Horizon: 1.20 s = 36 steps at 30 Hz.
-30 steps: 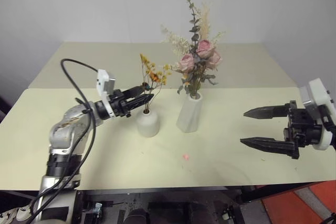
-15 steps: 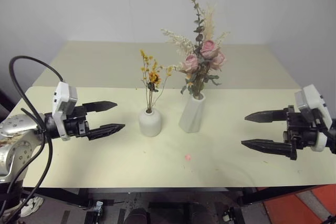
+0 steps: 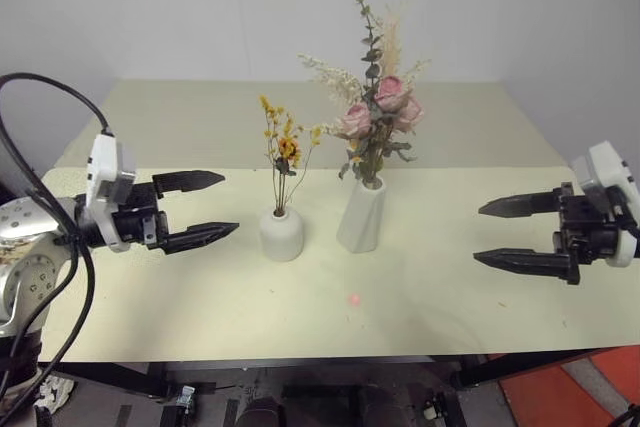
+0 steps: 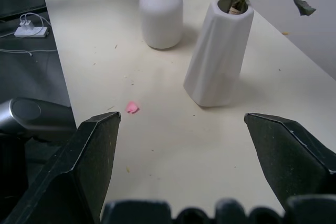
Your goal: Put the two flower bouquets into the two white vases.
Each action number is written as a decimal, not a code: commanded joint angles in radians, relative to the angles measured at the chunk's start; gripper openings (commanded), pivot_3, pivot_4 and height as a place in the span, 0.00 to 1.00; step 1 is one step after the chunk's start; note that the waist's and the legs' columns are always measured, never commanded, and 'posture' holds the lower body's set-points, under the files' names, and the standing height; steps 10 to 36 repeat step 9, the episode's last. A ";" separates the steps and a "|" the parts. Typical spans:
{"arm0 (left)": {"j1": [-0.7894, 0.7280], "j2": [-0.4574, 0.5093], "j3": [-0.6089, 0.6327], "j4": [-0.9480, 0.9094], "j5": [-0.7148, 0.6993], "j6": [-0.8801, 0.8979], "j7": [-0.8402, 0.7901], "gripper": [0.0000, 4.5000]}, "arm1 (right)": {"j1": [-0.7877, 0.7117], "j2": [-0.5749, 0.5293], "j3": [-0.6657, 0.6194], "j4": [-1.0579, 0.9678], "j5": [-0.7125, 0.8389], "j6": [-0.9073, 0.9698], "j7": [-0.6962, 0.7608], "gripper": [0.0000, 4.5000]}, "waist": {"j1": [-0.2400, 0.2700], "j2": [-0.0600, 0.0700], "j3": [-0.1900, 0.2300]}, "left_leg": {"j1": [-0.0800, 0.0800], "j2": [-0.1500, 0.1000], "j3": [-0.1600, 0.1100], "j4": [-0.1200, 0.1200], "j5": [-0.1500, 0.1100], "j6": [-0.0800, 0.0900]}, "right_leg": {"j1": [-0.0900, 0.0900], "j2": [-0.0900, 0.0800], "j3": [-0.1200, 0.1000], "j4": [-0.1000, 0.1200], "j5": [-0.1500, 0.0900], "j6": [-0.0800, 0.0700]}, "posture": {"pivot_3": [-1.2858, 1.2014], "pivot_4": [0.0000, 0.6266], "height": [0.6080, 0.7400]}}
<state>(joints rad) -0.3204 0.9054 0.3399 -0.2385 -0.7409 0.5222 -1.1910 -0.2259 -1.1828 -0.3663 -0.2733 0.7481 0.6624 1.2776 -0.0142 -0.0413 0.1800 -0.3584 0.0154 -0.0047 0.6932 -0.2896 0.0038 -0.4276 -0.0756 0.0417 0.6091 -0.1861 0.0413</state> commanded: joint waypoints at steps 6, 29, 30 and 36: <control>-0.023 0.003 0.006 0.004 -0.015 -0.026 -0.018 0.98 | 0.020 -0.005 -0.080 -0.026 0.030 0.021 -0.002 1.00 | 0.001 0.000 0.000 | 0.000 0.000 0.000 0.000 0.000 0.000 | 0.000 0.000 0.000 0.000 0.000 0.000 | 0.52 0.24 1.00; -0.052 -0.017 -0.040 0.014 -0.015 -0.019 -0.026 0.98 | 0.035 -0.006 -0.105 -0.024 0.036 0.031 -0.003 1.00 | 0.001 0.000 0.000 | 0.000 0.000 0.000 0.000 0.000 0.000 | 0.000 0.000 0.000 0.000 0.000 0.000 | 0.52 0.24 1.00; -0.052 -0.017 -0.040 0.014 -0.015 -0.019 -0.026 0.98 | 0.035 -0.006 -0.105 -0.024 0.036 0.031 -0.003 1.00 | 0.001 0.000 0.000 | 0.000 0.000 0.000 0.000 0.000 0.000 | 0.000 0.000 0.000 0.000 0.000 0.000 | 0.52 0.24 1.00; -0.052 -0.017 -0.040 0.014 -0.015 -0.019 -0.026 0.98 | 0.035 -0.006 -0.105 -0.024 0.036 0.031 -0.003 1.00 | 0.001 0.000 0.000 | 0.000 0.000 0.000 0.000 0.000 0.000 | 0.000 0.000 0.000 0.000 0.000 0.000 | 0.52 0.24 1.00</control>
